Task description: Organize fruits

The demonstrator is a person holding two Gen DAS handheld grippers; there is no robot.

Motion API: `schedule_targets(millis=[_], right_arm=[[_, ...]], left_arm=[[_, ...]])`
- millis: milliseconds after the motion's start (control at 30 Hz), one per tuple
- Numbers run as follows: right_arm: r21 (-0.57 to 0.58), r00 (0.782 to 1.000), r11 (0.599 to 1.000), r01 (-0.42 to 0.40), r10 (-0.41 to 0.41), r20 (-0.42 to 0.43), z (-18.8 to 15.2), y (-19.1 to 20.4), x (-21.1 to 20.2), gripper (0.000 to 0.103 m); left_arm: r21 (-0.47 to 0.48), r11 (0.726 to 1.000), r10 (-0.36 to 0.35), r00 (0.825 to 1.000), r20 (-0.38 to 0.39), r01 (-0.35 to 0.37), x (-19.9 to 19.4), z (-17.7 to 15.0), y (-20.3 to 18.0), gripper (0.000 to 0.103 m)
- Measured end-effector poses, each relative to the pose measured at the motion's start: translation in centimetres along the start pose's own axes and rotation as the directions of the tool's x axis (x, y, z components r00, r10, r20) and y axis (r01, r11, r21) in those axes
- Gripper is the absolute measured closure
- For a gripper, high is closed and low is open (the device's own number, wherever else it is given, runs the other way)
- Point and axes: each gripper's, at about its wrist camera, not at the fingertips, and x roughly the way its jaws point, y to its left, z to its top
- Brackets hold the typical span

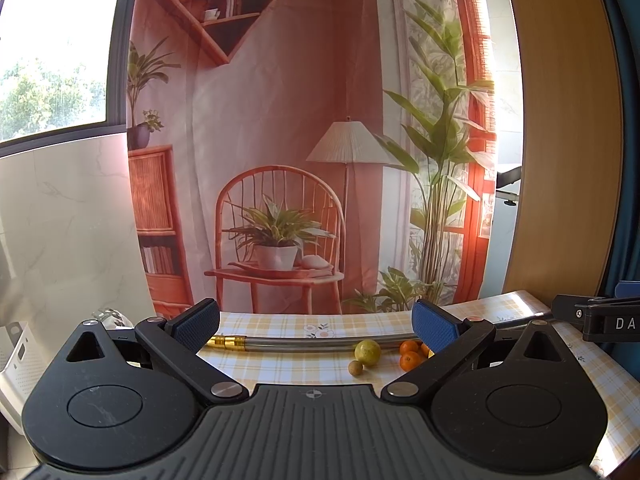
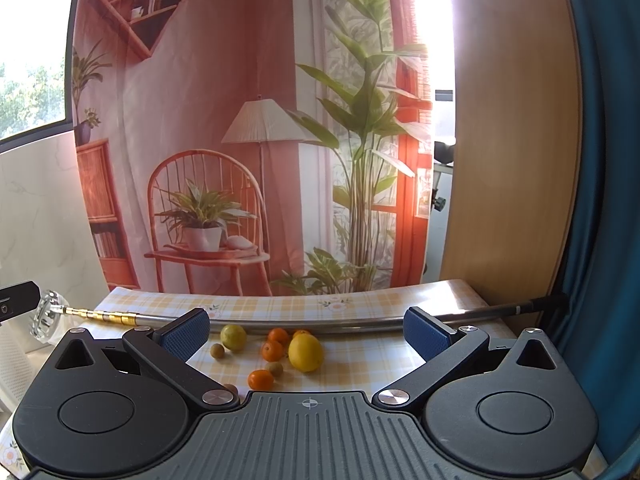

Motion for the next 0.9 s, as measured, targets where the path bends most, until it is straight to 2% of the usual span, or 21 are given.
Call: schedule_targets(millis=[700,900], right_arm=[[0.001,1.000,1.000,0.001,-0.001,-0.001,-0.1,-0.1,0.1,0.000],[0.022,0.999,1.000,-0.011,0.012,-0.030,-0.8,-0.7,0.9,0.000]], left_arm=[[-0.016,1.000,-0.005,1.000,-0.027,0.004,0.3,0.0,0.1,0.000],[-0.057,0.998,-0.043,0.997,-0.064,0.040,1.3,-0.3,0.7,0.000]])
